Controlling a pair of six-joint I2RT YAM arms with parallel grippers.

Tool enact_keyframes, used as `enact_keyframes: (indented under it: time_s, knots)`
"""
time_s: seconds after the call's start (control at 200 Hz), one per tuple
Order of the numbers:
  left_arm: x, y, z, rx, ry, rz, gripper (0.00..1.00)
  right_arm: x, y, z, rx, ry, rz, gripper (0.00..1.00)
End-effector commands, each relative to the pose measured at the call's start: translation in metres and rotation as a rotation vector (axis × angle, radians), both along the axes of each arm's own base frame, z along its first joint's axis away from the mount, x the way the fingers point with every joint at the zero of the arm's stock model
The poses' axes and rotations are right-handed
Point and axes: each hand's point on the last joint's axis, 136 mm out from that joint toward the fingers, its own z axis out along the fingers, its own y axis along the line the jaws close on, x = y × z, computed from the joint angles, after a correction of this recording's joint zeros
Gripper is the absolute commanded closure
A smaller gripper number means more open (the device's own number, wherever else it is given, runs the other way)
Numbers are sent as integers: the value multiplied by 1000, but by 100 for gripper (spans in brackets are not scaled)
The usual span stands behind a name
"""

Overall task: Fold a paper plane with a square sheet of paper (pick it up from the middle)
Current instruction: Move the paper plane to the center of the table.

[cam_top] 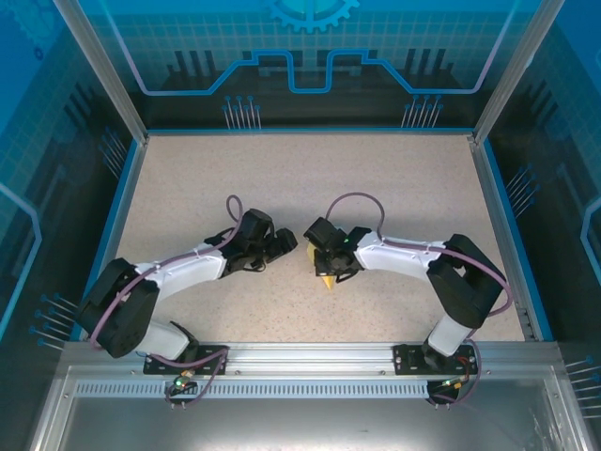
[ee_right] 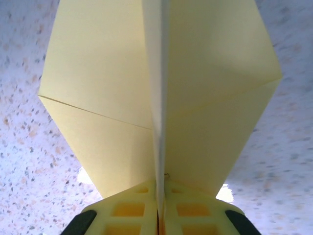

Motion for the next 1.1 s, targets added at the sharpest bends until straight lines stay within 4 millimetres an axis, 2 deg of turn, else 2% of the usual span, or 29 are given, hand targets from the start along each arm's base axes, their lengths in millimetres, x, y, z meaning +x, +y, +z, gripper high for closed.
enact_keyframes:
  time_s: [0.0,0.14,0.37,0.645,0.745,0.805,0.905,1.015,1.095]
  knots:
    - [-6,35,1,170,26,60,10,6,-28,-1,-89,-10,-14,91]
    - [-8,41,3,197,32,70,1,9,-30,-9,-95,14,-12,89]
    - [-10,40,0,198,44,70,1,9,-30,-24,-121,52,-15,85]
    - [-11,40,-1,190,46,72,1,3,-31,-40,-118,80,-39,84]
    - [-11,41,-2,191,50,73,1,1,-33,-45,-125,90,-45,87]
    - [-12,41,-2,193,52,74,1,3,-33,-41,-124,82,-45,88]
    - [-13,44,-2,207,58,79,1,14,-28,-19,-99,23,-38,90]
    - [-13,49,1,237,58,89,1,33,-26,5,-60,-37,-44,92]
    - [-13,55,5,270,56,97,1,49,-30,9,-43,-47,-58,91]
